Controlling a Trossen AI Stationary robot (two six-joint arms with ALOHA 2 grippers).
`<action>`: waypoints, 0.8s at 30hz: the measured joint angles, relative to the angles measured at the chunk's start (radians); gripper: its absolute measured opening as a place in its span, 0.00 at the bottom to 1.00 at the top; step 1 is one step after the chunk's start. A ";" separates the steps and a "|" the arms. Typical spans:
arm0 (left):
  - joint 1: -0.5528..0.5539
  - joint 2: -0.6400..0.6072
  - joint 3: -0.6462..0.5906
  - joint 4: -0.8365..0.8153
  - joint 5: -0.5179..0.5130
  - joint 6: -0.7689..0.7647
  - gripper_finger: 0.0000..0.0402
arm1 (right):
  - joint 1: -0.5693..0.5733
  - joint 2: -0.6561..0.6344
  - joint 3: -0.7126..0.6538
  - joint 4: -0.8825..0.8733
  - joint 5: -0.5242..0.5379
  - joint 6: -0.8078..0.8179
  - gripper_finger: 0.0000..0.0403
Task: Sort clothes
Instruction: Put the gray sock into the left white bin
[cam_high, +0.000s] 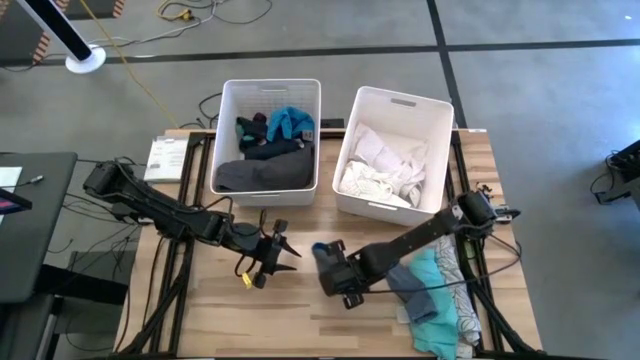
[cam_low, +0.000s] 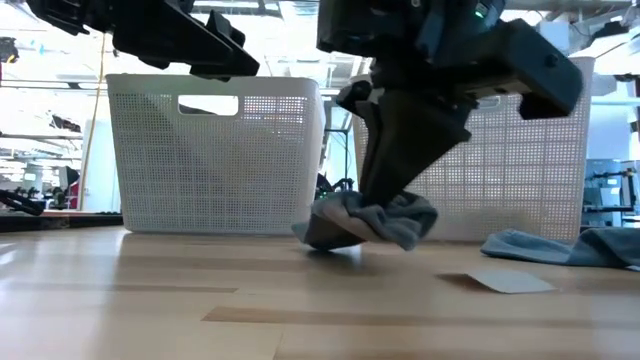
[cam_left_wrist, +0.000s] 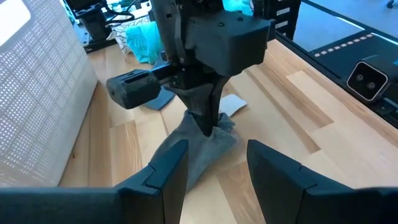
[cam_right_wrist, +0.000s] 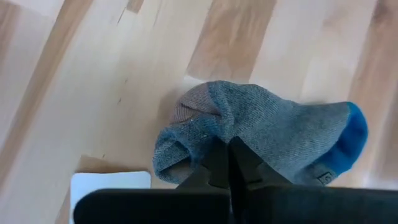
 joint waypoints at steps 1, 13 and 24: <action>0.000 0.000 0.000 -0.001 0.000 0.000 0.40 | -0.003 0.000 0.007 -0.004 0.000 -0.003 0.01; 0.000 0.000 0.000 -0.029 0.000 -0.006 0.40 | -0.016 -0.002 0.115 -0.104 0.000 -0.039 0.01; 0.000 0.000 0.000 -0.029 0.000 -0.061 0.40 | -0.022 -0.002 0.181 -0.144 0.000 -0.055 0.01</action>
